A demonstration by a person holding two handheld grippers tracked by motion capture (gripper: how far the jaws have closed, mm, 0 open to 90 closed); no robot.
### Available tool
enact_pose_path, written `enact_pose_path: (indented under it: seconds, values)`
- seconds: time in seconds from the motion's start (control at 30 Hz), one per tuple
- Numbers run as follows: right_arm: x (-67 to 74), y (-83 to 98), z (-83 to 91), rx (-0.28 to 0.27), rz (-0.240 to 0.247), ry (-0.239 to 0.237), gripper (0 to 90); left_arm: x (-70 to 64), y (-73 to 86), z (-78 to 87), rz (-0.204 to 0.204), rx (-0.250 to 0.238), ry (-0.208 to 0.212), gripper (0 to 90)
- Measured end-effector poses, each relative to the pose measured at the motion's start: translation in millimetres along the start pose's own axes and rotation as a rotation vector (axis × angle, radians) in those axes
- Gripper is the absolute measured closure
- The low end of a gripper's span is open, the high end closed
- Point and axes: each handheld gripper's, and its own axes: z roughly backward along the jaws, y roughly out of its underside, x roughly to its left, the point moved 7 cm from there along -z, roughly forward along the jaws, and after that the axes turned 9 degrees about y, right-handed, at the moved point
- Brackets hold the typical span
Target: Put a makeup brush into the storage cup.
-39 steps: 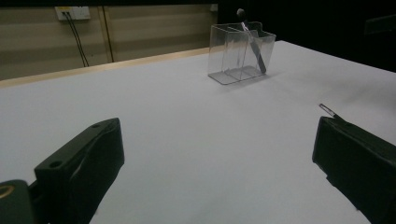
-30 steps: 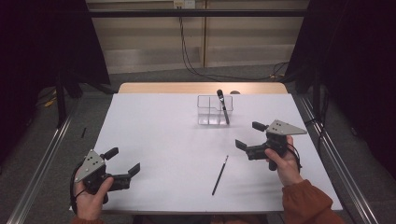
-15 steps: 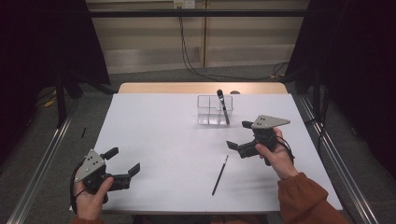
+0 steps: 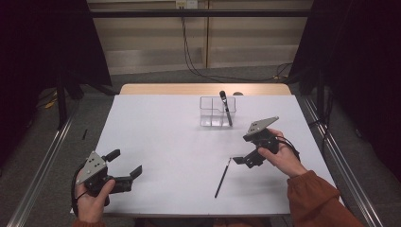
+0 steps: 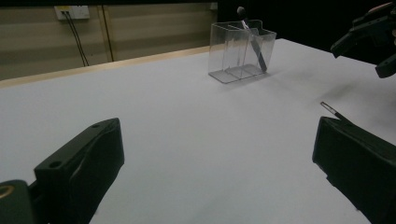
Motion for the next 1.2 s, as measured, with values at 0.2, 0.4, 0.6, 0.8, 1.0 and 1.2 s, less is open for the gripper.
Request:
enact_pose_path:
  seconds: [0.2,0.4,0.6,0.8,1.0,1.2]
  values:
    - [0.1,4.9,-2.1,0.100,0.042,-0.059,2.7,-0.4,0.2,-0.5,-0.006,0.005,0.004,2.0]
    - [3.8,4.9,-7.6,0.156,0.138,-0.121,3.1,-0.1,0.7,-0.8,-0.011,0.010,0.004,2.0]
    - [15.1,0.4,-18.2,0.229,0.269,-0.177,6.2,-0.5,0.7,-1.0,-0.014,0.012,0.005,2.0]
    - [23.3,-3.8,-31.6,0.284,0.371,-0.197,6.2,-0.8,0.7,-0.7,-0.014,0.011,0.006,2.0]
    - [26.2,-6.2,-40.4,0.320,0.436,-0.189,9.5,-0.8,1.1,-1.3,-0.016,0.016,0.008,2.0]
    - [30.1,-4.6,-46.4,0.355,0.480,-0.205,12.4,-0.9,1.2,-1.4,-0.017,0.016,0.010,2.0]
